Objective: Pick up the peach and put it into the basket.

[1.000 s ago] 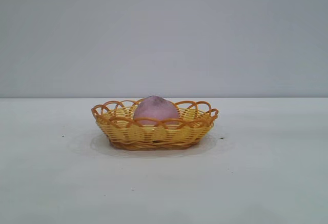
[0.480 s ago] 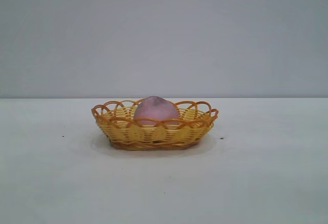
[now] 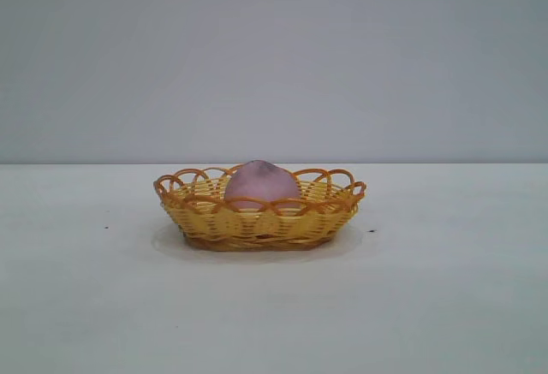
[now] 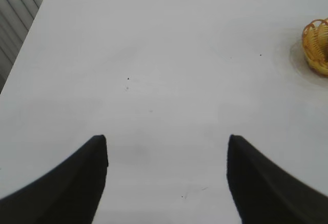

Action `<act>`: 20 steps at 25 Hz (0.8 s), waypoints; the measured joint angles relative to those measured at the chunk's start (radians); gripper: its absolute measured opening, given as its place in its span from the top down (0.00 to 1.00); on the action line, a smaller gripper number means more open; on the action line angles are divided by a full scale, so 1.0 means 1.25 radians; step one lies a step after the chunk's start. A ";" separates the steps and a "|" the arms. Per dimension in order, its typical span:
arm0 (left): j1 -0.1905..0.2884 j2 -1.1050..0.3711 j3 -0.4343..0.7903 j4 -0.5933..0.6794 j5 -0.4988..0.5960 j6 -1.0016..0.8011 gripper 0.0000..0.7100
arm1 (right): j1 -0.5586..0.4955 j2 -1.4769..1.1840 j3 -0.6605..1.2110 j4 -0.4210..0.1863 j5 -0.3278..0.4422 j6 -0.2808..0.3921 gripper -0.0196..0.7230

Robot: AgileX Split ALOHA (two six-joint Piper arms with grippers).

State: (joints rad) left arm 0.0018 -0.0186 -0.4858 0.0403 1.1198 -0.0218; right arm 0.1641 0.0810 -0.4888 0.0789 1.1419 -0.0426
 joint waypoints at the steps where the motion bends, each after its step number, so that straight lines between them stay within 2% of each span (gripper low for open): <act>1: 0.000 0.000 0.000 0.000 0.000 0.000 0.32 | 0.000 0.000 0.000 0.000 0.000 0.000 0.46; 12: 0.000 0.000 0.000 0.000 0.000 0.000 0.32 | 0.000 -0.001 0.000 0.000 0.000 0.000 0.46; 20: 0.000 0.000 0.001 0.000 0.000 0.000 0.32 | -0.016 -0.076 0.000 0.000 0.000 0.000 0.46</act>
State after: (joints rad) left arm 0.0018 -0.0186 -0.4841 0.0403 1.1198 -0.0218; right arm 0.1436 -0.0144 -0.4888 0.0789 1.1419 -0.0426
